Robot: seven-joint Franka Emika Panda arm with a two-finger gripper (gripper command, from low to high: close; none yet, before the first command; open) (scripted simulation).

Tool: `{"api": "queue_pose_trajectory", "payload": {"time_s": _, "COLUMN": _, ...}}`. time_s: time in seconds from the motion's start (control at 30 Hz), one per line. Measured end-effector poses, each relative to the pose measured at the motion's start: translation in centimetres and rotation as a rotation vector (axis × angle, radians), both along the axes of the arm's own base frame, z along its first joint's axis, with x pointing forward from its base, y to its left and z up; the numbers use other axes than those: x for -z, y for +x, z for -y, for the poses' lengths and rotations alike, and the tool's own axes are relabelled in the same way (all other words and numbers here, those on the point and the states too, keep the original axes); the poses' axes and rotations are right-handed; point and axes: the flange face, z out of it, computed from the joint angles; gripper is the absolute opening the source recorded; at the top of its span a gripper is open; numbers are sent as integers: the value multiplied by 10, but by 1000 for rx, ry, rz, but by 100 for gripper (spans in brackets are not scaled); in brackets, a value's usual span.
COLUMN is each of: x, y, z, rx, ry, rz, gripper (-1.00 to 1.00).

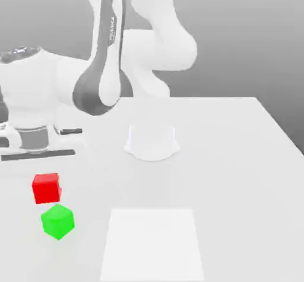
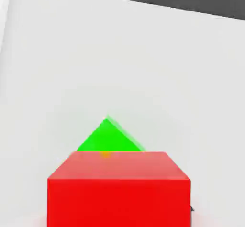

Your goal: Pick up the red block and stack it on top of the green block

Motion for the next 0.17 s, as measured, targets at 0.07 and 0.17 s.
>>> {"api": "queue_pose_trajectory", "payload": {"time_s": 0.07, "x": 16, "y": -2, "z": 0, "rx": 2, "ry": 0, "rz": -2, "gripper": -100}}
{"api": "queue_pose_trajectory", "payload": {"time_s": 0.17, "x": 22, "y": -3, "z": 0, "rx": 3, "ry": 0, "rz": -4, "gripper": 100}}
